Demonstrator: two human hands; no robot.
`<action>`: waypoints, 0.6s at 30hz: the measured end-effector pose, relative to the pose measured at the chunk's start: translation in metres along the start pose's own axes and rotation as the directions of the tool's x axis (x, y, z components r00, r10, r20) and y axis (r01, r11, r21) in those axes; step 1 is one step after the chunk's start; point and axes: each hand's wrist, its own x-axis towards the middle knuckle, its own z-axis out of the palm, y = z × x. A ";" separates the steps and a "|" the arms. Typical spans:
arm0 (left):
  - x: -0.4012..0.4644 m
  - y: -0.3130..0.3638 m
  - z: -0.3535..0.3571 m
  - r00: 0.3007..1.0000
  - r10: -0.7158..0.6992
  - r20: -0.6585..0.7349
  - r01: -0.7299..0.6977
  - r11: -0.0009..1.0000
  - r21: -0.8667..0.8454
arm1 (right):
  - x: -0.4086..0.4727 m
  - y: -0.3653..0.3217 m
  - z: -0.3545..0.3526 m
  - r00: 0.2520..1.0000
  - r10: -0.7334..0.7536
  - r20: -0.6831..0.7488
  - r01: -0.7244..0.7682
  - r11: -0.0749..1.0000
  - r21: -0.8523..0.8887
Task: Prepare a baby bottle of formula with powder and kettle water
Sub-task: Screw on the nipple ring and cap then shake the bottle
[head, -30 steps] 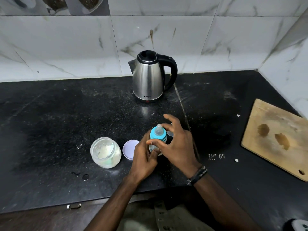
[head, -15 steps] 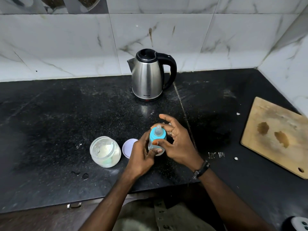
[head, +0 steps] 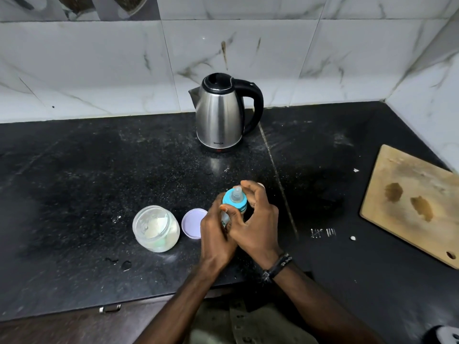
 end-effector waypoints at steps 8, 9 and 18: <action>0.005 -0.013 -0.003 0.996 -0.058 0.064 0.060 0.998 -0.032 | 0.004 0.009 0.002 0.994 0.060 0.094 -0.063 0.997 0.035; 0.006 -0.016 -0.005 0.995 -0.062 0.074 0.065 0.997 -0.037 | 0.004 0.010 0.001 0.991 0.053 0.125 -0.060 0.997 0.056; 0.013 -0.016 -0.006 0.984 -0.144 0.103 0.151 0.987 -0.055 | 0.043 0.047 -0.014 0.999 0.023 -0.045 -0.029 0.991 -0.127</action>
